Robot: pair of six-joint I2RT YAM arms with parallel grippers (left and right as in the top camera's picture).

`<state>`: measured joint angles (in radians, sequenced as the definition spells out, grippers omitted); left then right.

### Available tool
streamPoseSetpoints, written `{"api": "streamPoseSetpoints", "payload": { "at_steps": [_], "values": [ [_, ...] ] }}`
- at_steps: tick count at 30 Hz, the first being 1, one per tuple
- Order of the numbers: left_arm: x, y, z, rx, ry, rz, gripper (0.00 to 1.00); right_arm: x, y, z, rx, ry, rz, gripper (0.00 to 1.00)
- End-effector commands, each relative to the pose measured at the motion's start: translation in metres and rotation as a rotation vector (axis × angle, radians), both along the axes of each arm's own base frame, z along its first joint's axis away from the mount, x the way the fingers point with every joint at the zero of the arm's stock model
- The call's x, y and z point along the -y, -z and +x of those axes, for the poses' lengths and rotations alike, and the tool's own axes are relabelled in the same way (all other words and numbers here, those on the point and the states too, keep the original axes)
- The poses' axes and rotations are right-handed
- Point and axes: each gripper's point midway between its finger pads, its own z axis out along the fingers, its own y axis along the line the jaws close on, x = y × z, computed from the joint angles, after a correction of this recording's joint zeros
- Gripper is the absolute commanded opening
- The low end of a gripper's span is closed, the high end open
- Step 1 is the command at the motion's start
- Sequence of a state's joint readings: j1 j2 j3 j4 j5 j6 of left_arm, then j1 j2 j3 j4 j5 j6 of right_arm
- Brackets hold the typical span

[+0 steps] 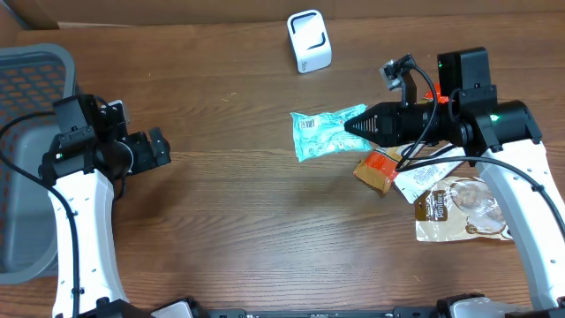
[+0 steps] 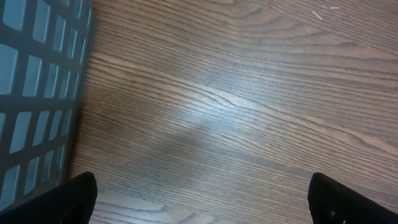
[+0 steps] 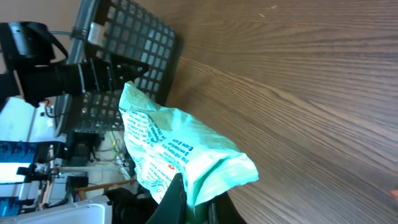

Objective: Scan the item barcode
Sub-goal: 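Raise the packet and hold it in front of the white scanner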

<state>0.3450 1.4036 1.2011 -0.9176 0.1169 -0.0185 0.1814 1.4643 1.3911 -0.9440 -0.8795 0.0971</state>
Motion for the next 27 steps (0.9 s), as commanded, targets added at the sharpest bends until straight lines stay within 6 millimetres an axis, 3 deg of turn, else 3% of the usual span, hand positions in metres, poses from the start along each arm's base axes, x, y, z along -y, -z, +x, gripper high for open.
{"api": "streamPoseSetpoints", "payload": {
  "at_steps": [1,10,16,18,24,27],
  "values": [
    [0.001,-0.003,0.002,0.010,0.021,0.006,0.99,0.003,-0.008,-0.004,0.041,-0.001,-0.013,0.04],
    [0.001,-0.003,0.002,0.010,0.021,0.006,1.00,0.001,-0.008,-0.005,0.035,-0.005,-0.014,0.04],
    [0.001,-0.003,0.002,0.010,0.021,0.006,1.00,0.007,-0.026,0.008,0.101,0.045,-0.050,0.04],
    [0.001,-0.003,0.002,0.010,0.021,0.006,1.00,0.012,-0.038,0.021,0.163,0.096,-0.087,0.03],
    [0.001,-0.003,0.002,0.010,0.021,0.006,0.99,0.063,-0.051,0.097,0.395,0.504,-0.424,0.04],
    [0.001,-0.003,0.002,0.010,0.021,0.006,0.99,0.071,-0.056,0.132,0.545,0.635,-0.577,0.04]
  ]
}}
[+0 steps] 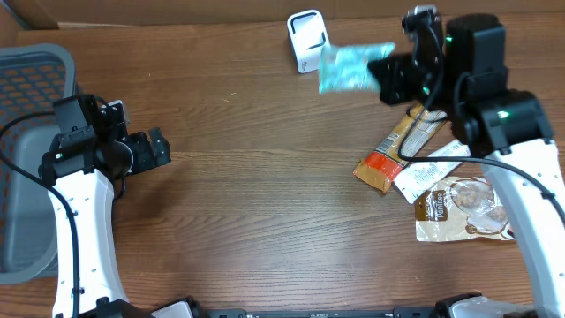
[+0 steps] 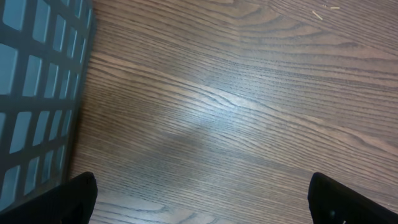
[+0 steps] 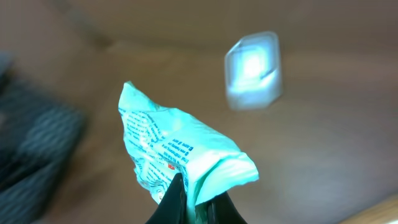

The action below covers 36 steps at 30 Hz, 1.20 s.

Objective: Scan the item barcode
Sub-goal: 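Raise the packet and hold it in front of the white scanner, then carry the packet right and drop it onto the spaghetti package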

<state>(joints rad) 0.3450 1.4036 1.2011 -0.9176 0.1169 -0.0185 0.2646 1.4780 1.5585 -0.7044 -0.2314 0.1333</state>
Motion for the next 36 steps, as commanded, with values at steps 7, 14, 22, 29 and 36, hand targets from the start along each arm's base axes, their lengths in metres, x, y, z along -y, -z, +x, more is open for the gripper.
{"api": "streamPoseSetpoints", "payload": {
  "at_steps": [7,14,22,29,36],
  "values": [
    [0.001,-0.003,0.002,0.010,0.021,0.006,1.00,0.013,-0.008,0.105,0.443,0.350,-0.610,0.04],
    [0.001,-0.003,0.002,0.010,0.021,0.006,1.00,-0.027,0.029,0.158,0.649,0.192,-0.972,0.04],
    [0.001,-0.003,0.002,0.010,0.021,0.006,0.99,-0.042,0.095,0.190,0.706,0.092,-1.213,0.04],
    [0.001,-0.003,0.002,0.010,0.021,0.006,1.00,-0.064,0.138,0.198,0.756,-0.030,-1.342,0.04],
    [0.001,-0.003,0.002,0.010,0.021,0.006,1.00,-0.077,0.164,0.199,0.781,-0.121,-1.412,0.04]
  ]
}}
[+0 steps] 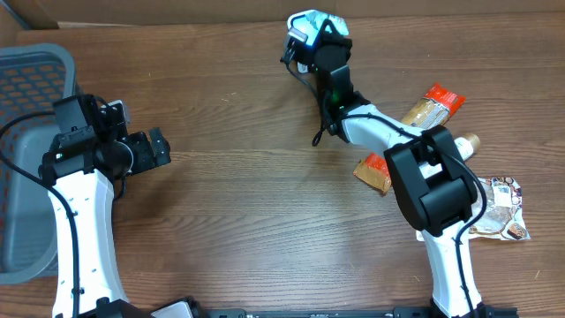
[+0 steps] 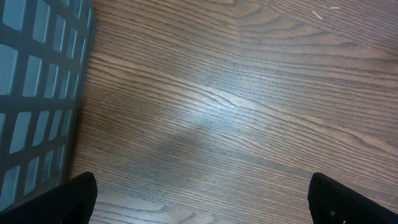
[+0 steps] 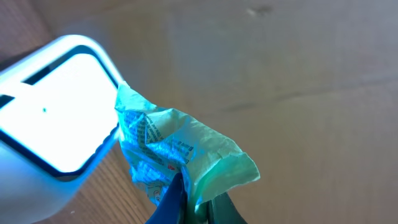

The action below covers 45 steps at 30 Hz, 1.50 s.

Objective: Scan the item barcode
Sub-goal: 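Carry the packet right and drop it onto the spaghetti package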

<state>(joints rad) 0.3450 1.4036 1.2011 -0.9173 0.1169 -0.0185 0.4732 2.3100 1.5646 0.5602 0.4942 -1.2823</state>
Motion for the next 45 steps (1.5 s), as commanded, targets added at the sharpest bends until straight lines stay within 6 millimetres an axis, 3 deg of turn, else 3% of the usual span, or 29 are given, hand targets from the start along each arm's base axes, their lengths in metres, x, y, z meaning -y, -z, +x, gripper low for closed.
{"api": "streamPoseSetpoints", "payload": {
  "at_steps": [1,17,21,25,29,35,38,42,45],
  "values": [
    [0.001,-0.003,0.002,0.009,0.021,0.005,1.00,-0.009,-0.005,0.002,0.025,-0.037,-0.042,0.04],
    [0.001,-0.003,0.002,0.009,0.021,0.005,1.00,-0.018,-0.015,-0.001,0.064,-0.045,-0.022,0.04],
    [0.001,-0.003,0.002,0.009,0.021,0.006,1.00,-0.022,-0.027,-0.004,0.113,-0.034,0.001,0.04],
    [0.001,-0.003,0.002,0.009,0.021,0.005,1.00,-0.026,-0.055,-0.011,0.159,-0.020,0.028,0.04],
    [0.001,-0.003,0.002,0.009,0.021,0.005,1.00,-0.024,-0.099,-0.023,0.212,0.016,0.065,0.04],
    [0.001,-0.003,0.002,0.009,0.021,0.005,0.99,-0.012,-0.168,-0.056,0.214,0.077,0.212,0.04],
    [0.001,-0.003,0.002,0.009,0.021,0.005,0.99,-0.001,-0.190,-0.075,0.159,0.089,0.295,0.04],
    [0.001,-0.003,0.002,0.009,0.021,0.005,1.00,0.031,-0.228,-0.108,0.155,0.181,0.716,0.04],
    [0.001,-0.003,0.002,0.009,0.021,0.005,1.00,0.049,-0.232,-0.134,0.069,0.228,1.007,0.04]
  ]
}}
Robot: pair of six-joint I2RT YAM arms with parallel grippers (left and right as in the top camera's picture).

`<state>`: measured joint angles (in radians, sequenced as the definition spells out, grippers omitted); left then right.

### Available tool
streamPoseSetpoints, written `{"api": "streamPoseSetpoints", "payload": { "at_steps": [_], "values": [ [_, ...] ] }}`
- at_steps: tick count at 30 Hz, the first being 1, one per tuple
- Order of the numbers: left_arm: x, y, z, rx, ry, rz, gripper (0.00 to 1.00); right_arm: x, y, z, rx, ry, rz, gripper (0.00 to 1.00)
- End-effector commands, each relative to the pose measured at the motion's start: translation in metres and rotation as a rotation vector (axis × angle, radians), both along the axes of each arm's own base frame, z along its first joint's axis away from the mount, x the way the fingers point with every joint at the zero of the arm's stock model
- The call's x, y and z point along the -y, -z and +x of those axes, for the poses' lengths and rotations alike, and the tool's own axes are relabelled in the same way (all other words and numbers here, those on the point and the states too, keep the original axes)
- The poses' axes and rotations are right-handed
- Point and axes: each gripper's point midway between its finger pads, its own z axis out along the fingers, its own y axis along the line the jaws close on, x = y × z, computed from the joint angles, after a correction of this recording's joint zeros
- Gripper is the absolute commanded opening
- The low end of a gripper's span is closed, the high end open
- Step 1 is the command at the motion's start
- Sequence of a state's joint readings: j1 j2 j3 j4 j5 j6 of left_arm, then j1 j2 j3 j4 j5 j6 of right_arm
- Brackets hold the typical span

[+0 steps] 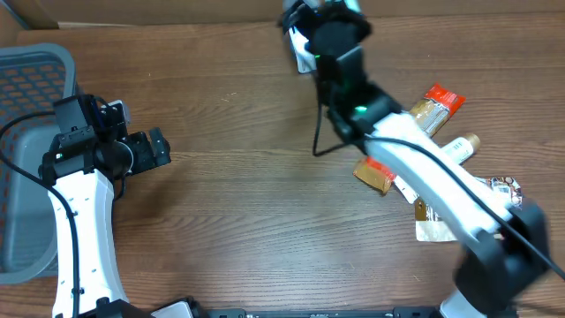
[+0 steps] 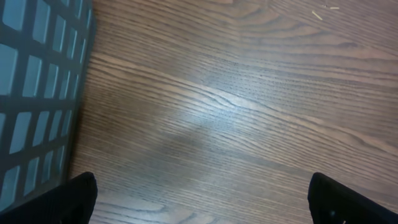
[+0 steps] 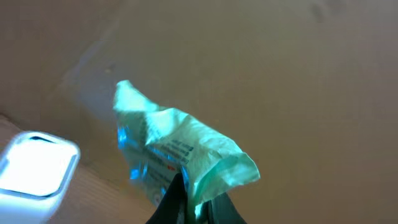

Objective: Scan the item barcode
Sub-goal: 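Carry the packet right and drop it onto the spaghetti package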

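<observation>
A crumpled teal packet (image 3: pixel 177 146) is pinched between my right gripper's (image 3: pixel 196 194) fingers, raised in front of the brown cardboard back wall. The white scanner (image 3: pixel 34 171) shows glowing at the lower left of the right wrist view, apart from the packet. From overhead my right gripper (image 1: pixel 320 19) reaches to the table's far edge and covers most of the scanner (image 1: pixel 302 60); the packet is hidden there. My left gripper (image 1: pixel 159 148) stands open over bare wood at the left, its dark fingertips (image 2: pixel 78 198) wide apart with nothing between them.
A grey mesh basket (image 1: pixel 26 150) sits at the left edge, next to the left arm. At the right lie an orange snack bar (image 1: pixel 375 174), a red-tipped packet (image 1: pixel 433 104), a white bottle (image 1: pixel 459 146) and a brown pouch (image 1: pixel 441 221).
The packet was pressed close against the scanner's lit face; now it is held higher and farther off, with the scanner small at the lower left. The left arm has not moved.
My right gripper first held the teal packet over the middle right of the table. Then it held it up near the scanner at the back. Then the packet was right at the scanner's face, and now it is drawn away from it, still gripped.
</observation>
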<state>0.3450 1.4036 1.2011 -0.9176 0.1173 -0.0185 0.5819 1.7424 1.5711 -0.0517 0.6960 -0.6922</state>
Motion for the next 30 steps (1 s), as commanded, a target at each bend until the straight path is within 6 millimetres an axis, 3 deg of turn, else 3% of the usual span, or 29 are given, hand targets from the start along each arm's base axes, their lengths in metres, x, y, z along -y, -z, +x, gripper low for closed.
{"api": "streamPoseSetpoints", "payload": {
  "at_steps": [1,4,8,13,16,20,25,26,29,30],
  "values": [
    [0.001,-0.003,0.002,0.010,0.021,0.006,0.99,0.029,-0.033,-0.030,0.039,0.093,0.577,0.04],
    [0.001,-0.003,0.002,0.010,0.021,0.006,0.99,0.050,-0.023,-0.055,-0.085,0.138,0.917,0.04],
    [0.001,-0.003,0.002,0.010,0.021,0.006,1.00,0.088,0.003,-0.079,-0.254,0.257,1.119,0.04],
    [0.001,-0.003,0.002,0.010,0.021,0.006,1.00,0.175,0.067,-0.104,-0.321,0.689,1.241,0.04],
    [0.001,-0.003,0.002,0.009,0.021,0.006,1.00,0.211,0.112,-0.112,-0.375,0.858,1.249,0.04],
    [0.001,-0.003,0.002,0.010,0.021,0.006,1.00,0.228,0.167,-0.115,-0.469,0.928,1.252,0.04],
    [0.001,-0.003,0.002,0.010,0.021,0.006,1.00,0.231,0.207,-0.122,-0.539,0.939,1.286,0.04],
    [0.001,-0.003,0.002,0.010,0.021,0.006,1.00,0.231,0.211,-0.125,-0.547,0.949,1.284,0.08],
    [0.001,-0.003,0.002,0.010,0.021,0.006,0.99,0.231,0.218,-0.133,-0.585,0.964,1.258,0.53],
    [0.001,-0.003,0.002,0.009,0.021,0.006,0.99,0.230,0.220,-0.136,-0.605,0.961,1.243,0.60]
  ]
}}
